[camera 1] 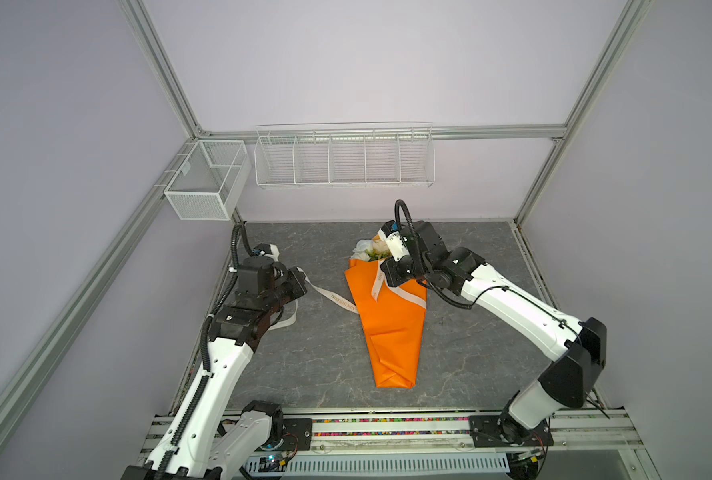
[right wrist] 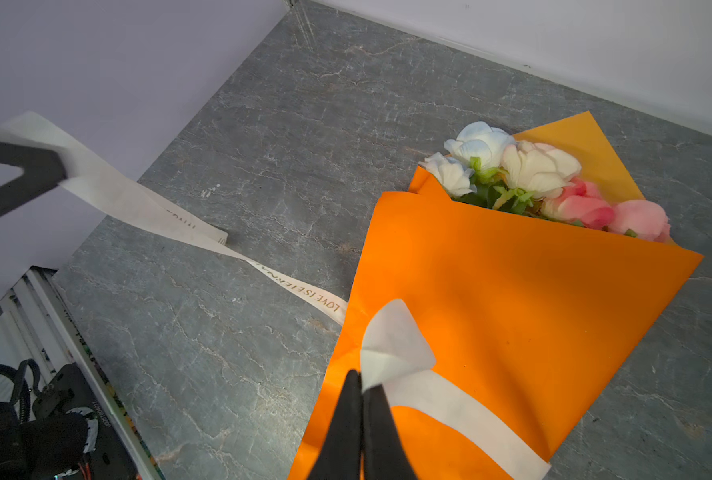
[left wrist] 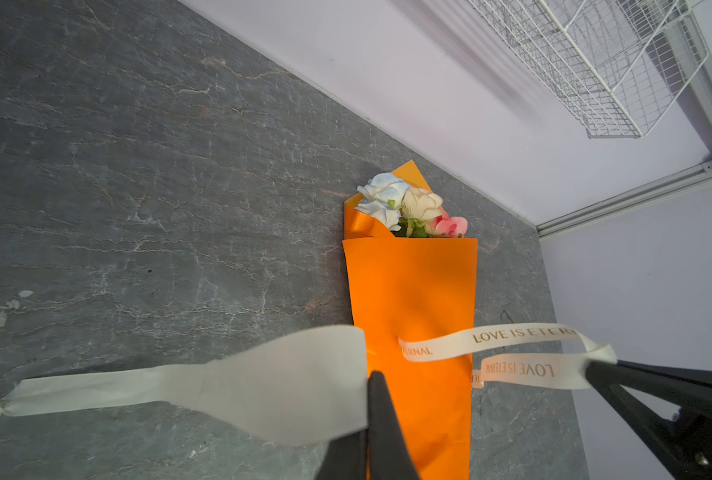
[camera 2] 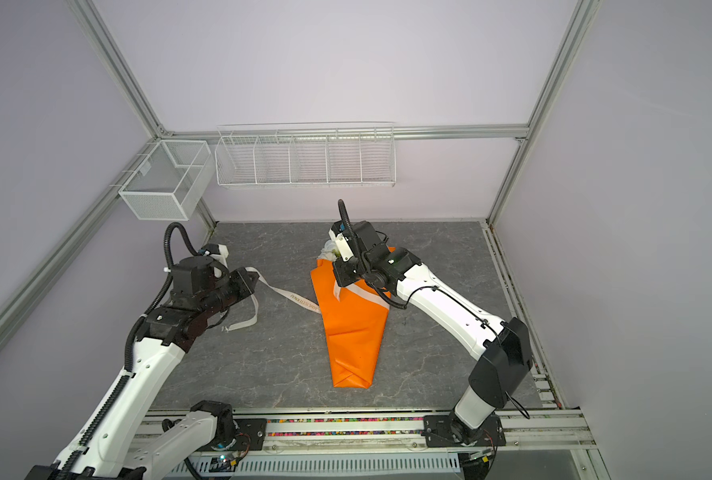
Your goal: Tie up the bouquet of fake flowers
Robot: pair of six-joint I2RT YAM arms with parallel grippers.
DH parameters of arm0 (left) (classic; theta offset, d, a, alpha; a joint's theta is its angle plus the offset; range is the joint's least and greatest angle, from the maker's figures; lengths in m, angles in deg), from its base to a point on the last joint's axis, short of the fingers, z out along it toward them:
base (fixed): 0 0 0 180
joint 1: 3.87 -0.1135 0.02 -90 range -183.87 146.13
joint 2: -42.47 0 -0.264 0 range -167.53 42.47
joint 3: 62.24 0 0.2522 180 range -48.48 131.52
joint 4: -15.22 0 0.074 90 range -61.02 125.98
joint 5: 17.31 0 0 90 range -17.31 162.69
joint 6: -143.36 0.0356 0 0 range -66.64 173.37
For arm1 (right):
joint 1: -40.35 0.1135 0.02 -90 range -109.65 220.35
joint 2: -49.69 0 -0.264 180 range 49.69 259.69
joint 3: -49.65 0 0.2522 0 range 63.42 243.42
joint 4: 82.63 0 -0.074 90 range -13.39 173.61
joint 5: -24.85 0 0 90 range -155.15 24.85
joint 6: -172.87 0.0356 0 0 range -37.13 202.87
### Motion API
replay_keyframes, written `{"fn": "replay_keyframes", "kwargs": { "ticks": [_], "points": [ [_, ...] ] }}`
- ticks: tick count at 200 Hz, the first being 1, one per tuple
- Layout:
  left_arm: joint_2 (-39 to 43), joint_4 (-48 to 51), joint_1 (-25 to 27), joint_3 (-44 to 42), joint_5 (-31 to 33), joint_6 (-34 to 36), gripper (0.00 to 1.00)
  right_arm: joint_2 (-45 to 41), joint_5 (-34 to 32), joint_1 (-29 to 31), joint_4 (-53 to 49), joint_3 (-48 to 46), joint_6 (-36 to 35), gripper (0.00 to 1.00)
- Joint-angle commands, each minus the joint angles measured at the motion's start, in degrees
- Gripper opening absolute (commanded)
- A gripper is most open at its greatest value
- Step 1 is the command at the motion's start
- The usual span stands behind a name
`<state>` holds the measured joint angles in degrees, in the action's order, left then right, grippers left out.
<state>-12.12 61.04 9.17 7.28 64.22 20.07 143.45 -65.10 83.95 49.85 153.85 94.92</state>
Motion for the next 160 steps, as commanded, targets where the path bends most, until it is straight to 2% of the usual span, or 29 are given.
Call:
{"fn": "replay_keyframes", "kwargs": {
  "ticks": [1, 37, 58, 83, 101, 119, 160],
  "points": [
    [1.7, 2.1, 0.1, 2.1, 1.8, 1.4, 0.0, 0.9, 1.5, -0.2, -0.3, 1.6, -0.3, 0.07],
    [1.0, -0.6, 0.1, 2.0, -4.9, 4.2, 0.0, 4.3, 7.6, 0.0, 3.2, 3.4, 0.6, 0.07],
    [0.8, -0.5, 0.3, 2.0, -7.5, 5.1, 0.0, 7.0, 7.7, 0.6, 5.7, 5.3, 2.1, 0.07],
    [0.5, -0.2, 1.1, 1.7, -11.7, 6.5, 0.0, 11.5, 14.3, 1.2, 9.3, 8.0, 3.7, 0.07],
    [1.1, 0.4, 2.5, 1.7, -11.3, 7.9, 0.0, 16.3, 19.9, 2.3, 8.2, 12.3, 4.0, 0.08],
    [2.1, 0.2, 2.7, 1.7, -10.9, 8.3, 0.0, 19.9, 23.7, 4.4, 5.4, 15.9, 1.0, 0.11],
    [1.9, -1.2, 2.8, 1.9, -12.1, 8.5, 0.0, 19.8, 26.8, 4.8, 8.8, 10.7, 1.1, 0.17]
  ]
}}
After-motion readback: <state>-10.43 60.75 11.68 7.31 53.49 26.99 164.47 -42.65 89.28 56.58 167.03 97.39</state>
